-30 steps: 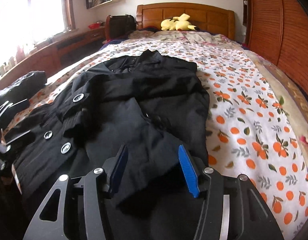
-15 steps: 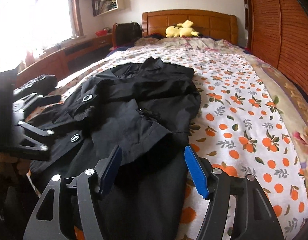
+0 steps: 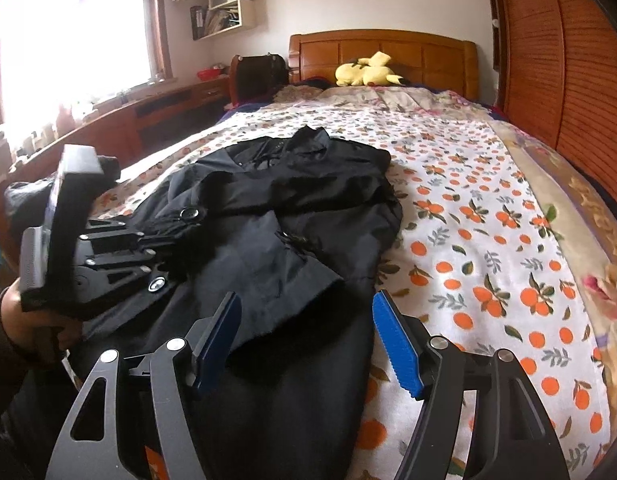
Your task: Fold large clothes
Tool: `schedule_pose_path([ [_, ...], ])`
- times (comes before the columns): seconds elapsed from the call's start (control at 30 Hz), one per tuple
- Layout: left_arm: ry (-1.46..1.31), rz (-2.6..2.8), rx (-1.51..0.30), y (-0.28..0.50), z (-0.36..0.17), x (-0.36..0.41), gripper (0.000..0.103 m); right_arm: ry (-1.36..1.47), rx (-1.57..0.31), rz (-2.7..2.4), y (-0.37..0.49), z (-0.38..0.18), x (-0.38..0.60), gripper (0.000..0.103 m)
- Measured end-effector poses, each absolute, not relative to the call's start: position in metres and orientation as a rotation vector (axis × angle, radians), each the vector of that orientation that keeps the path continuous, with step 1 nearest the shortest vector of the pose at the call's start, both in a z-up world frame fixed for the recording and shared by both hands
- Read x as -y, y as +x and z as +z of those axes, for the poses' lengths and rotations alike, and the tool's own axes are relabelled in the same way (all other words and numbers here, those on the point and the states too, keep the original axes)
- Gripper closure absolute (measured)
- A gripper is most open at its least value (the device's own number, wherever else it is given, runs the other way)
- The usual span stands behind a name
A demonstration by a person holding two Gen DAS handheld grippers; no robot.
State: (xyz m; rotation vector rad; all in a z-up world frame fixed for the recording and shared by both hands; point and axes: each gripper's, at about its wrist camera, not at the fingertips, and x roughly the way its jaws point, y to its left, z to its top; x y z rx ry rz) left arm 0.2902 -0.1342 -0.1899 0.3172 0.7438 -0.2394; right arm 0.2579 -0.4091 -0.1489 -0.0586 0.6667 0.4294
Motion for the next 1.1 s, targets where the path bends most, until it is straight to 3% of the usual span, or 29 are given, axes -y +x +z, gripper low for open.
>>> schedule_pose_path([
  [0.33,0.278,-0.141,-0.61,0.268,-0.134,0.061,0.099,-0.132,-0.674,0.442,0.283,-0.152,0.361,0.038],
  [0.8,0.203,-0.023,-0.64,0.29,-0.132,-0.053,0.095,-0.156,-0.7,0.452,0.318,-0.159,0.293,0.038],
  [0.9,0.193,-0.017,-0.643,0.287,-0.137,-0.067,0.075,-0.167,-0.707,0.456,0.322,-0.163,0.28,0.038],
  [0.97,0.204,-0.009,-0.634,0.281,-0.139,-0.072,0.051,-0.171,-0.709,0.462,0.323,-0.164,0.273,0.038],
  [1.1,0.198,-0.015,-0.637,0.272,-0.143,-0.082,0.047,-0.194,-0.714,0.471,0.323,-0.169,0.261,0.038],
])
